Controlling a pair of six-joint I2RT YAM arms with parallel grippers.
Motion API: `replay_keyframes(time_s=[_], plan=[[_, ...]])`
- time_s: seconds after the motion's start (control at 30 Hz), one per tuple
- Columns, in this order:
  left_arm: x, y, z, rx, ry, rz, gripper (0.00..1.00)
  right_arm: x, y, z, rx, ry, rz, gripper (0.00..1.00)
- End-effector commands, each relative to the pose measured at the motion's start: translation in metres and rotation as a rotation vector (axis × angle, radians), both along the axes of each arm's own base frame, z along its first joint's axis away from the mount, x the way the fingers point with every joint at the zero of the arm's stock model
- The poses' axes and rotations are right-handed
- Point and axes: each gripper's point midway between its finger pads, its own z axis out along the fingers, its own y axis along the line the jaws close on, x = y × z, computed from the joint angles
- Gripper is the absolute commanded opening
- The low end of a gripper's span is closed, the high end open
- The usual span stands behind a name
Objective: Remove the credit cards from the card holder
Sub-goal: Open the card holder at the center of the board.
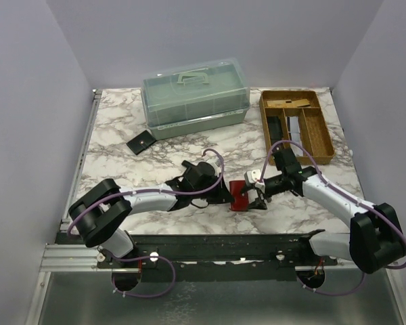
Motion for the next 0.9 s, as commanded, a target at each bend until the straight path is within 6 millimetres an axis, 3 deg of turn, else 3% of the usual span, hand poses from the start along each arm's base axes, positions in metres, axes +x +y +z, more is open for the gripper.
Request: replay_keyframes(time_s=[0.0, 0.5, 0.87], plan=[[0.004, -0.015, 0.011, -0.041, -0.052, -0.021, 0.0, 0.019, -0.004, -0.011, -0.069, -0.09, -0.045, 0.64], [-0.003, -0.017, 0.002, -0.064, -0.015, -0.015, 0.0, 0.023, -0.006, -0.043, -0.186, -0.12, -0.067, 0.47], [-0.003, -0.013, -0.004, -0.067, 0.004, 0.022, 0.0, 0.015, -0.007, -0.052, -0.216, -0.136, -0.031, 0.2]])
